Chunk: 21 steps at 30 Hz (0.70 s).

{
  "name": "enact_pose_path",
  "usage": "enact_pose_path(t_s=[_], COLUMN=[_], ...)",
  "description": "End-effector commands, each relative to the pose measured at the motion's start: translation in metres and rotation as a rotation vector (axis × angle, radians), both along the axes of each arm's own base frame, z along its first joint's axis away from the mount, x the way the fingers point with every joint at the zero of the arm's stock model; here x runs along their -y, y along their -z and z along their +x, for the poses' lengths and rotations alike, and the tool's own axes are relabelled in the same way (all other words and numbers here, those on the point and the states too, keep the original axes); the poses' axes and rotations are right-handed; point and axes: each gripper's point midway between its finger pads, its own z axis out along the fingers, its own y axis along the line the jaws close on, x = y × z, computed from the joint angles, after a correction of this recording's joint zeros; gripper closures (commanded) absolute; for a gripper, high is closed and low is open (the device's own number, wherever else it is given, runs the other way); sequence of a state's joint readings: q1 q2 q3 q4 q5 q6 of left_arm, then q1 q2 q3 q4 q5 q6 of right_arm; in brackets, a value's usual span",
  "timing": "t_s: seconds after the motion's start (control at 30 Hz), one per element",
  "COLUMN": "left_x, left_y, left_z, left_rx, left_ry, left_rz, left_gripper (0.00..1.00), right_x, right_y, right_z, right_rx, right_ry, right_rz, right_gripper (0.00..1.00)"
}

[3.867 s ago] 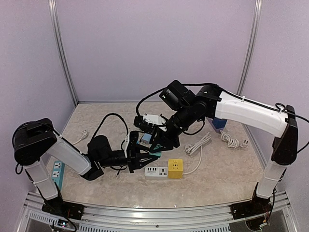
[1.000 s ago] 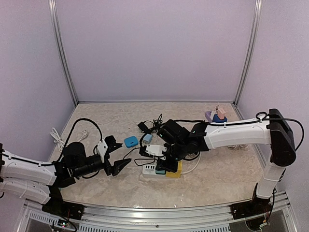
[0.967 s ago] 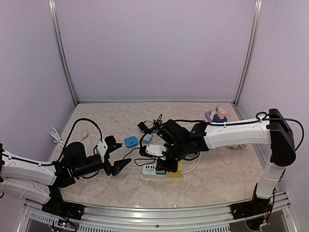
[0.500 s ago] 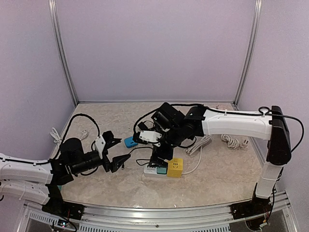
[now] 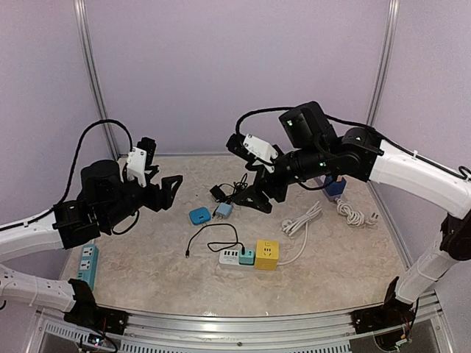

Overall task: Insert the plug
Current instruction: Pick up the plug from the center of the board.

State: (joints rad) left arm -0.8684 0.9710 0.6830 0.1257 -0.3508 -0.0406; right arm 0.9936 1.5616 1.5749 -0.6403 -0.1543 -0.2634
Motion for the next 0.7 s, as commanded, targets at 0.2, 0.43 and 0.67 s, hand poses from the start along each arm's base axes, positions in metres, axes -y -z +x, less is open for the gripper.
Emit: enact_pose_path(t_s=[0.2, 0.43, 0.67], left_x=[-0.069, -0.015, 0.013], left_y=[0.096, 0.143, 0.188], left_z=[0.034, 0.074, 0.086], left_rx=[-0.497, -0.571, -0.474], left_ry=[-0.277, -0.135, 0.151], left_rz=[0.137, 0.086, 0.621], left_gripper=[0.18, 0.21, 0.24], right_x=[0.040, 0.052, 0.061], right_y=[-0.006, 0.013, 0.029], right_z=[0.040, 0.027, 0.025], right_rx=[-0.119, -0.134, -0.106], right_ry=[0.350, 0.335, 0.283], right_rz=[0.150, 0.159, 0.068], right_gripper=[0.00, 0.00, 0.00])
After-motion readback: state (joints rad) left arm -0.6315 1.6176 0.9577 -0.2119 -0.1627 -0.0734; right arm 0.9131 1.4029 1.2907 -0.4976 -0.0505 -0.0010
